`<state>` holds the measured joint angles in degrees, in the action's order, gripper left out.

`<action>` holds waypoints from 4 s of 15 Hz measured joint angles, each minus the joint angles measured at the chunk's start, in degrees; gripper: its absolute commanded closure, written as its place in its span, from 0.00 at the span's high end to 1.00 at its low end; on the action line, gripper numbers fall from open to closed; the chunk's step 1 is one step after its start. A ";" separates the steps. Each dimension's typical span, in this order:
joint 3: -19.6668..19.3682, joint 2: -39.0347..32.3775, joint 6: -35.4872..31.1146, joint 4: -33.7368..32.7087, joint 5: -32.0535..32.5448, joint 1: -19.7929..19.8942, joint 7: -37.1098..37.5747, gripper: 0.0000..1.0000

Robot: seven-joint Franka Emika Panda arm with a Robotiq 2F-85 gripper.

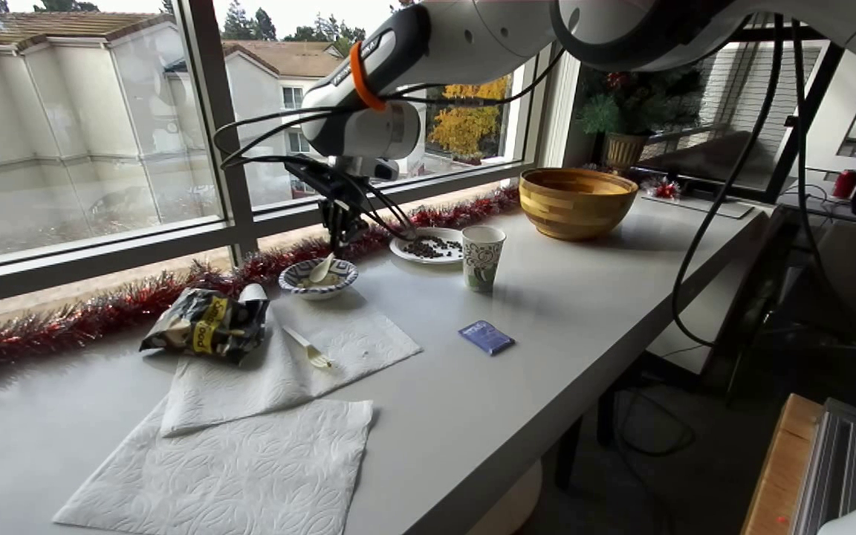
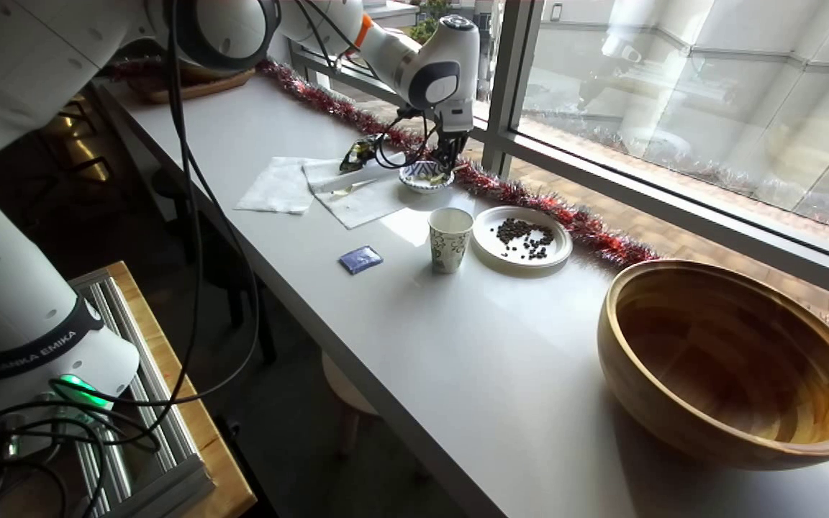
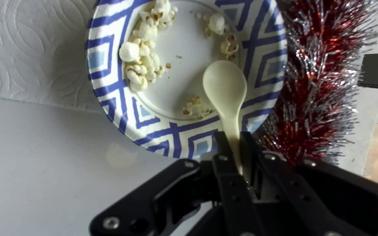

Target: Use the spoon to scoop some of the contents from the bowl into the cup

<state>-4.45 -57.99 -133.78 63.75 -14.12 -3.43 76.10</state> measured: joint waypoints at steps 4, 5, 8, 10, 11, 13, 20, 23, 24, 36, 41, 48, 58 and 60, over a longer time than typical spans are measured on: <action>-0.91 0.00 -0.53 0.01 1.55 -0.69 0.00 0.03; -1.02 -0.02 -0.65 0.01 1.79 -0.85 0.00 0.03; -1.23 -0.26 -1.02 0.01 2.18 -1.31 0.06 0.03; -1.37 -0.60 -1.20 0.01 2.20 -1.52 0.73 0.03; -1.49 -0.75 -1.28 -0.01 2.20 -1.61 1.24 0.03; -1.59 -0.94 -1.36 -0.16 2.20 -1.66 2.45 0.03; -1.53 -1.99 -1.36 -1.75 2.18 -1.57 7.43 0.03; -1.42 -2.67 -1.37 -2.83 2.08 -1.38 10.23 0.03; -1.33 -2.93 -1.37 -3.25 1.96 -1.29 11.47 0.03; 0.35 -3.60 2.76 -4.73 1.82 -0.39 18.35 0.03; 0.45 -2.60 9.22 -4.74 1.88 0.33 15.65 0.03; 0.70 -1.33 18.14 -4.71 1.90 1.51 9.75 0.03; 2.70 -1.08 24.94 -4.69 1.71 2.78 1.81 0.03; 3.53 -1.08 24.94 -4.68 1.16 3.16 0.52 0.03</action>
<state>-0.92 -59.07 -108.85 59.08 -12.97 -0.27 76.62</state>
